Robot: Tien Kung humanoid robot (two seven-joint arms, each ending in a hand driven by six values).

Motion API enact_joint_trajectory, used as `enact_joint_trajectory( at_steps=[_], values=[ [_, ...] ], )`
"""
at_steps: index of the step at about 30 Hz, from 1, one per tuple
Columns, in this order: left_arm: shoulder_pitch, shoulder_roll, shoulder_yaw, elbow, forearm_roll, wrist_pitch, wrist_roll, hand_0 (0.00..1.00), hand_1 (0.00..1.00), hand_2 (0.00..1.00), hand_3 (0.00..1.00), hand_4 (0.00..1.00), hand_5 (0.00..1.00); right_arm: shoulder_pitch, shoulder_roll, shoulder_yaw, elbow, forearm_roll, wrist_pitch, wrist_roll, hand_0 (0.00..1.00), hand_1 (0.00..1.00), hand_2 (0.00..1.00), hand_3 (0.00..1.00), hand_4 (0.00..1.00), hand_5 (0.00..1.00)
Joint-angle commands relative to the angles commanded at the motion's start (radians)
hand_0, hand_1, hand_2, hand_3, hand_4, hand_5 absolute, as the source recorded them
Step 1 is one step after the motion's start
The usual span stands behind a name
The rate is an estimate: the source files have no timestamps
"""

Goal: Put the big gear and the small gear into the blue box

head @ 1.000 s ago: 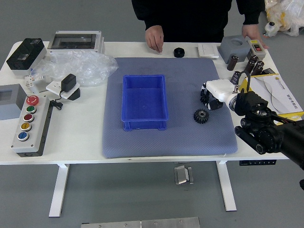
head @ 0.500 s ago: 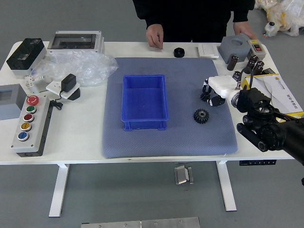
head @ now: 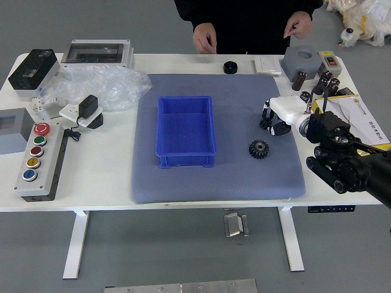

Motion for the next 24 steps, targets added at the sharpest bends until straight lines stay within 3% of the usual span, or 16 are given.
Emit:
enact_joint_trajectory(
  at_steps=[10, 24],
  values=[
    [0.002, 0.005, -0.006, 0.000, 0.002, 0.000, -0.001, 0.859, 0.830, 0.812, 0.833, 0.699, 0.297, 0.022, -0.040, 0.011, 0.073, -0.025, 0.010, -0.014, 0.595, 0.484, 0.514, 0.545, 0.633, 0.067],
    [0.012, 0.026, -0.021, 0.000, 0.002, 0.000, -0.002, 0.859, 0.830, 0.812, 0.833, 0.699, 0.297, 0.043, -0.115, 0.044, 0.316, -0.083, 0.031, -0.066, 0.596, 0.485, 0.514, 0.542, 0.630, 0.065]
  ],
)
